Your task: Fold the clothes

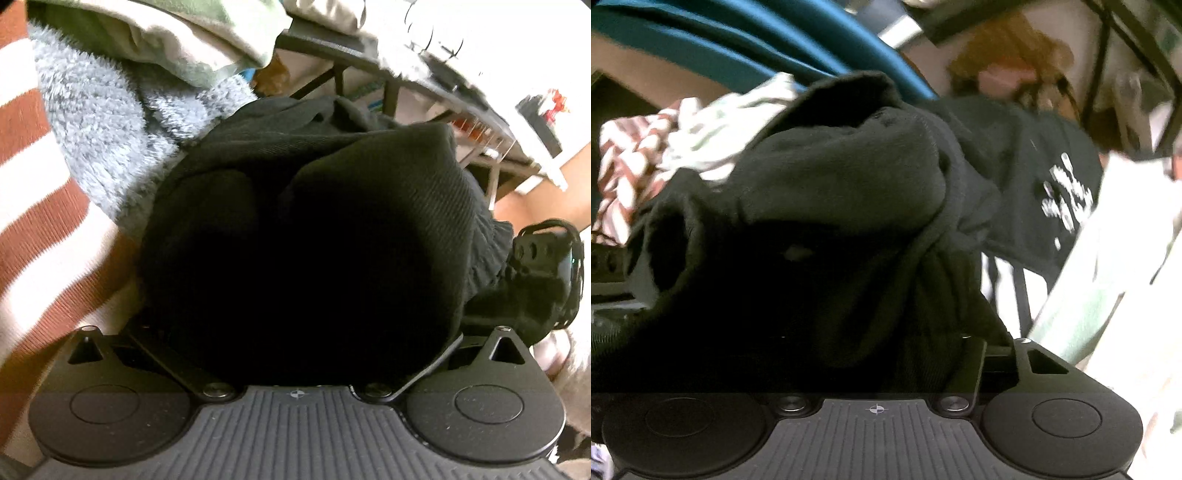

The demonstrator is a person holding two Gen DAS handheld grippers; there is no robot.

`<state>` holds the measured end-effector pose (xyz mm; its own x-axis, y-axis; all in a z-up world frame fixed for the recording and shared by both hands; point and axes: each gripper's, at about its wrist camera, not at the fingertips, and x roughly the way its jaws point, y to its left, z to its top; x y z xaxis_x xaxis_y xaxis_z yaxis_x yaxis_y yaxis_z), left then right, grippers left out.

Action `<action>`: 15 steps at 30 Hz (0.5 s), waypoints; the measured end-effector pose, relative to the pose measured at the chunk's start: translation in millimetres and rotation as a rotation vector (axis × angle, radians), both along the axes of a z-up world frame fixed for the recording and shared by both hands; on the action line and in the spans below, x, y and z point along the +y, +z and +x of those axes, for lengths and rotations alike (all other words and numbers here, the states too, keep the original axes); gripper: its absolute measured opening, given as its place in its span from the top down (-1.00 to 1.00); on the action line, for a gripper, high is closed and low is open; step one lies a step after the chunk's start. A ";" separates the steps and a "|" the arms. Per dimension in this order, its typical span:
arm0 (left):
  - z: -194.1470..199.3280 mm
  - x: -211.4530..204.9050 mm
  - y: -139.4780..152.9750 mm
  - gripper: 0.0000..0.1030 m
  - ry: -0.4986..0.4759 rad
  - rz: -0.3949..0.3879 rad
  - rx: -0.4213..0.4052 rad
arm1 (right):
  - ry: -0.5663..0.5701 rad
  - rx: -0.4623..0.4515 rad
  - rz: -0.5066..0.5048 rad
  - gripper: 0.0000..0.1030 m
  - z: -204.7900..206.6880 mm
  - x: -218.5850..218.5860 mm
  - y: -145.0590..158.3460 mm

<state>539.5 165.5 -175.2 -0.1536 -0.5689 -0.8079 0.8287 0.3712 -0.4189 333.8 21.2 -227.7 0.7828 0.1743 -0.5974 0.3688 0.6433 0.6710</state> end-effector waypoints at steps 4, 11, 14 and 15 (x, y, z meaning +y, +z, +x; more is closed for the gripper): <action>-4.5 18.6 13.7 -0.99 0.014 -0.081 0.068 | 0.023 -0.030 -0.106 0.08 -8.3 19.2 34.3; -14.9 46.7 50.7 -0.97 0.032 -0.169 0.044 | 0.012 -0.094 -0.217 0.09 0.7 39.0 85.1; -16.7 60.8 72.0 -0.98 0.044 -0.222 0.032 | 0.006 -0.126 -0.266 0.10 5.9 44.5 112.3; -17.5 64.9 78.6 -0.98 0.047 -0.235 0.025 | 0.006 -0.136 -0.281 0.10 7.3 47.4 120.3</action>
